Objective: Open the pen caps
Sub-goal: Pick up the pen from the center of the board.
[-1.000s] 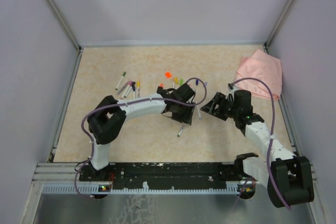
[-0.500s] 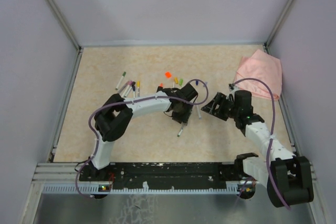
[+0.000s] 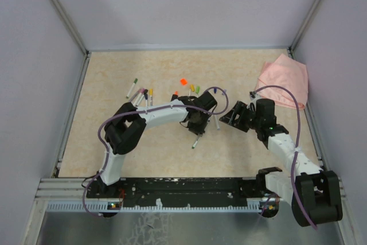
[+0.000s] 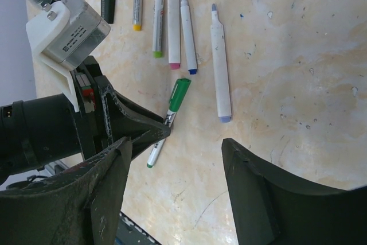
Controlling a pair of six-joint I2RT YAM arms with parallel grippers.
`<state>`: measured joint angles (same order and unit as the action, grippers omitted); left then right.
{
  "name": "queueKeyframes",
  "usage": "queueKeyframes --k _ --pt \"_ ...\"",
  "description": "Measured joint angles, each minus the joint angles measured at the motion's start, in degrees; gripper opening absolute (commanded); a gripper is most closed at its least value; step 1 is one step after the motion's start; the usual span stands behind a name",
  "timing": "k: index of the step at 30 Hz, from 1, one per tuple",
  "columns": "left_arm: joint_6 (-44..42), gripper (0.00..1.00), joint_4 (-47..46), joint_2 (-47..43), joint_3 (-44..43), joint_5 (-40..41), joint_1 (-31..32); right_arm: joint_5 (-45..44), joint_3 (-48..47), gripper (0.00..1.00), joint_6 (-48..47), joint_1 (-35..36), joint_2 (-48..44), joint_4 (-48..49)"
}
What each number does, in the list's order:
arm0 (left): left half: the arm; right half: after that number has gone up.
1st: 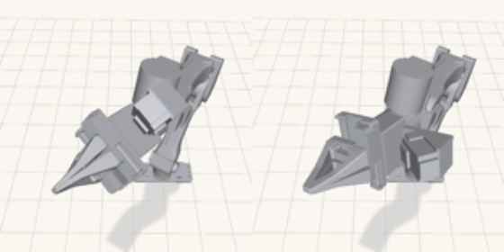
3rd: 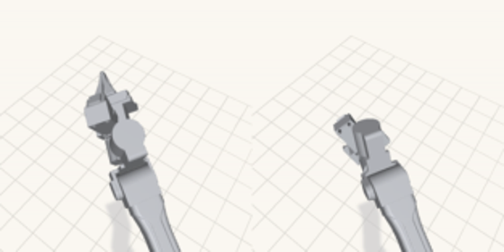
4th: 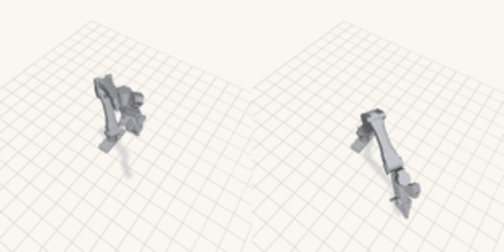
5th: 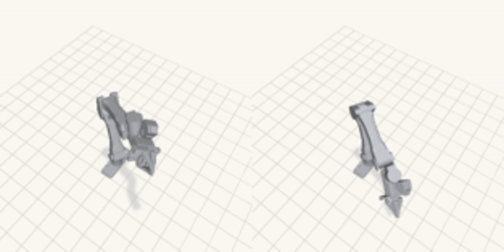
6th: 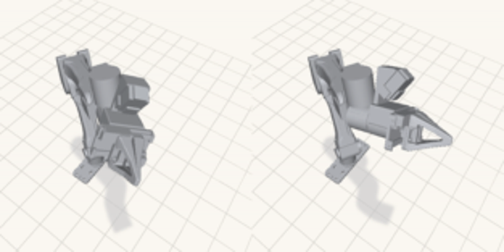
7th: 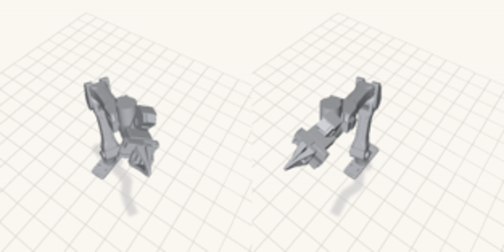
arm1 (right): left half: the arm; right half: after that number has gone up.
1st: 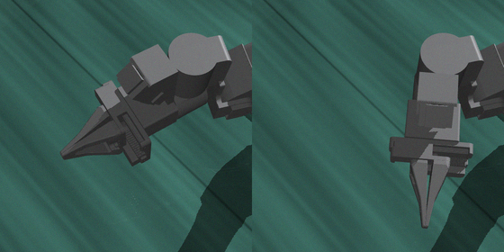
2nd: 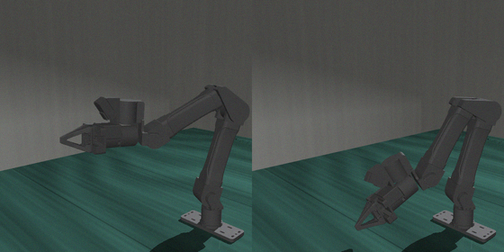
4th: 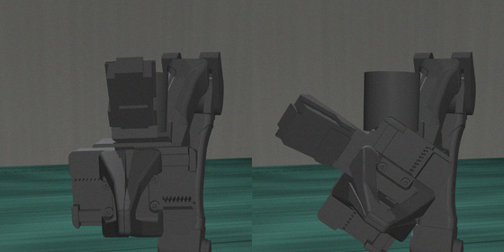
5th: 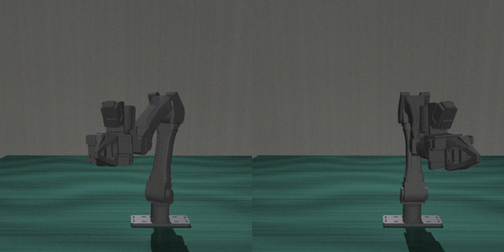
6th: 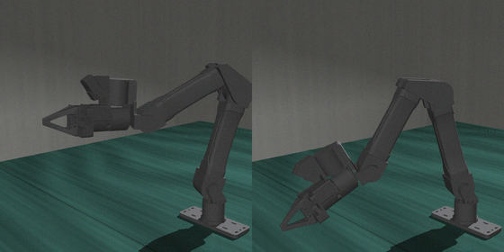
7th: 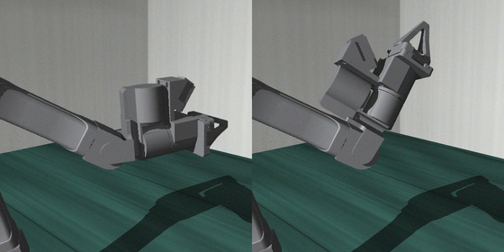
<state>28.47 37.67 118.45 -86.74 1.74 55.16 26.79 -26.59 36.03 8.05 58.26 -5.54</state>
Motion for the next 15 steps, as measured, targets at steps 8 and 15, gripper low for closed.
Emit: queueKeyframes --k 8,15 --pt "-0.22 0.14 -0.17 -1.81 2.89 1.77 0.0 0.55 0.0 0.65 0.0 0.0 0.04 0.02" --pt "0.0 0.09 0.52 -6.54 9.31 5.92 0.0 1.16 0.0 0.65 0.0 -0.02 0.04 0.07"
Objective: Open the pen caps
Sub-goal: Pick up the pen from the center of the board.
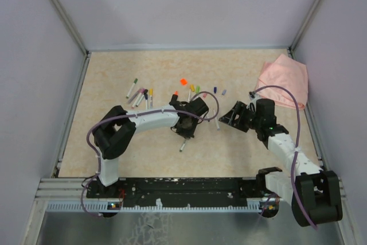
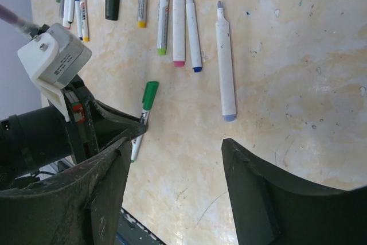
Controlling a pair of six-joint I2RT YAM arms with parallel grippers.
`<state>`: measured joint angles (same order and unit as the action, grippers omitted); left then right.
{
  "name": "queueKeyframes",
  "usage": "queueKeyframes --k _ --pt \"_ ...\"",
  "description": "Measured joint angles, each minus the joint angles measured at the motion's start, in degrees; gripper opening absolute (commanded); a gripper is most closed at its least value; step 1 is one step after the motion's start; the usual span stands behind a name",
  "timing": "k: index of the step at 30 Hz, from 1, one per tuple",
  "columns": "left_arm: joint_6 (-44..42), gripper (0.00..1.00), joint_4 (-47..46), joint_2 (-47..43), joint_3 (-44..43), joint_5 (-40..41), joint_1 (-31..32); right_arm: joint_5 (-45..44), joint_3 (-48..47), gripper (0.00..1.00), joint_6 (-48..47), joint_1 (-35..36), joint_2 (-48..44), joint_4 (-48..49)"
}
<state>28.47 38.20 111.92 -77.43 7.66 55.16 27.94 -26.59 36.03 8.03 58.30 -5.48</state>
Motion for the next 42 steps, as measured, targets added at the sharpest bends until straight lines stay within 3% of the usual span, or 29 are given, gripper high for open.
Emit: queueKeyframes --k 7,11,16,20,25,34,42 --pt "1.36 0.13 1.62 -5.51 7.54 4.87 0.0 0.68 1.2 0.65 0.04 -0.07 0.0 0.55" --pt "2.49 0.24 2.45 -6.19 8.57 6.54 0.0 0.94 1.86 0.64 0.09 -0.07 0.0 1.09" --pt "3.45 0.25 2.89 -6.16 8.74 7.32 0.0 1.36 1.86 0.64 0.09 -0.07 0.0 1.36" --pt "3.67 0.2 2.91 -6.16 8.74 7.34 0.0 1.64 1.86 0.64 0.09 -0.09 0.0 1.4" --pt "3.89 0.01 2.75 -6.16 8.74 7.26 0.0 2.36 1.86 0.64 0.07 -0.07 0.0 1.6" --pt "4.07 0.0 3.02 -7.41 8.72 6.8 -0.76 9.14 3.76 0.63 1.01 -0.09 -0.07 7.23" --pt "4.55 0.0 -1.6 -18.01 8.68 2.54 -3.34 16.48 4.81 0.63 4.79 -0.07 -0.22 15.5"
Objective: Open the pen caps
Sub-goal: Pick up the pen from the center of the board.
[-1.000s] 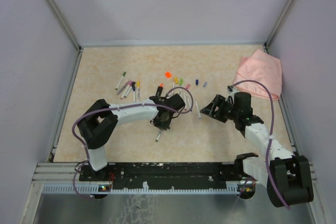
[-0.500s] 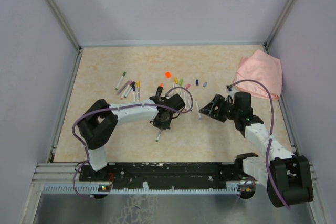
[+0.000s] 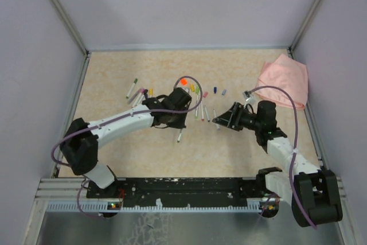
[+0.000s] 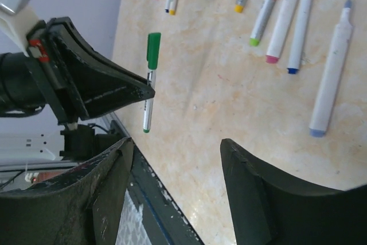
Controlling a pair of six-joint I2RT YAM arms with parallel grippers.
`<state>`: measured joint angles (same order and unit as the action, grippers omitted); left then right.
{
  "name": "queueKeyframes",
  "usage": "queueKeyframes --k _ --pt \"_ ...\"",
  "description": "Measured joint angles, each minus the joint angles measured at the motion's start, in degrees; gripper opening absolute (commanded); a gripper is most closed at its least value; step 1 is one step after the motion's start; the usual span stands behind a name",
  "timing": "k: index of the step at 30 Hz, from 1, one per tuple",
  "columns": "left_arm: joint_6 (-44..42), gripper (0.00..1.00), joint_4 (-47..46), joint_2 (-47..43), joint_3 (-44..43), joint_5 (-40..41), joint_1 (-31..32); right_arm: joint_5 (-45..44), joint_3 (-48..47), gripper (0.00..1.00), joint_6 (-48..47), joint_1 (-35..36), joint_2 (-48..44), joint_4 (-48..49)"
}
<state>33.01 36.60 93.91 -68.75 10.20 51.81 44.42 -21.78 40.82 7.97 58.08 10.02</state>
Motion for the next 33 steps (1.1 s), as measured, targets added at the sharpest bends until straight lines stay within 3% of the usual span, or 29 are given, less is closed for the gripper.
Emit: queueKeyframes --k 4,10,16,24,33 --pt "0.68 0.0 -8.02 -7.1 2.64 -4.81 -2.51 3.54 0.07 0.63 3.34 0.42 -0.07 5.57" --pt "4.74 0.0 -27.58 -18.29 14.69 -14.99 -7.39 7.28 0.13 0.63 9.94 2.54 -0.31 16.52" --pt "10.1 0.0 -42.97 -22.45 21.88 -19.98 -8.46 8.24 -0.11 0.63 13.46 6.21 -0.35 22.56" --pt "15.47 0.0 -58.23 -22.53 23.19 -24.96 -8.48 7.37 -4.13 0.63 12.35 10.12 -0.39 20.65" --pt "19.69 0.0 -65.44 -19.74 23.69 -29.33 -8.48 5.25 -7.28 0.59 9.16 13.07 -0.68 15.8"
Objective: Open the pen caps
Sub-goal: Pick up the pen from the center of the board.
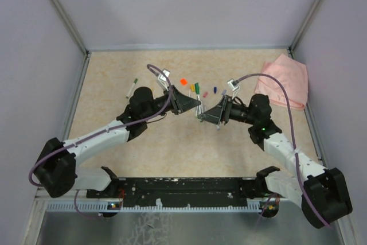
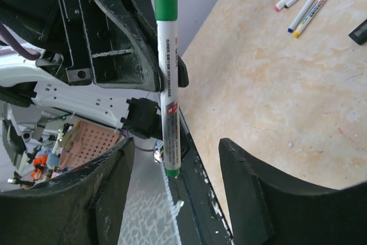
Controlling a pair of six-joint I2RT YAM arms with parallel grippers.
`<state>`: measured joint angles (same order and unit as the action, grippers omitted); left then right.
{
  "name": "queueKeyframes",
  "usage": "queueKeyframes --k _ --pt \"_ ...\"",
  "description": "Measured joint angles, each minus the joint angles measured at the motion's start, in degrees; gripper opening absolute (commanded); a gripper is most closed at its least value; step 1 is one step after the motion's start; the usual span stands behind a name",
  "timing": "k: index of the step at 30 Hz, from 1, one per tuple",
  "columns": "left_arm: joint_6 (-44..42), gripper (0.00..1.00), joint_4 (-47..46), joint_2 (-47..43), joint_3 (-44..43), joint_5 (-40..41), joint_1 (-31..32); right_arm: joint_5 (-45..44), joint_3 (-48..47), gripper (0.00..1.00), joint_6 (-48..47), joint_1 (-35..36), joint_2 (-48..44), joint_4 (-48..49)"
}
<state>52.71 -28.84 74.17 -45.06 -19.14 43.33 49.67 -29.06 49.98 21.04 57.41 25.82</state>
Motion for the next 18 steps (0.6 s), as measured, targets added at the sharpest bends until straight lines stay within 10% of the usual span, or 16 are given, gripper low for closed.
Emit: queueKeyframes --k 8,14,18 --pt "1.73 0.0 -2.12 1.4 0.0 -2.25 0.0 -1.88 -2.25 0.42 -1.9 2.34 1.31 -2.97" --pt "1.64 0.02 -2.23 1.81 0.04 -2.71 0.0 -2.08 -3.04 0.0 -2.27 3.13 2.64 -3.48" --pt "1.51 0.3 -1.77 1.9 0.11 -2.75 -0.39 -2.01 -3.34 0.0 -2.45 3.34 3.43 -3.37"
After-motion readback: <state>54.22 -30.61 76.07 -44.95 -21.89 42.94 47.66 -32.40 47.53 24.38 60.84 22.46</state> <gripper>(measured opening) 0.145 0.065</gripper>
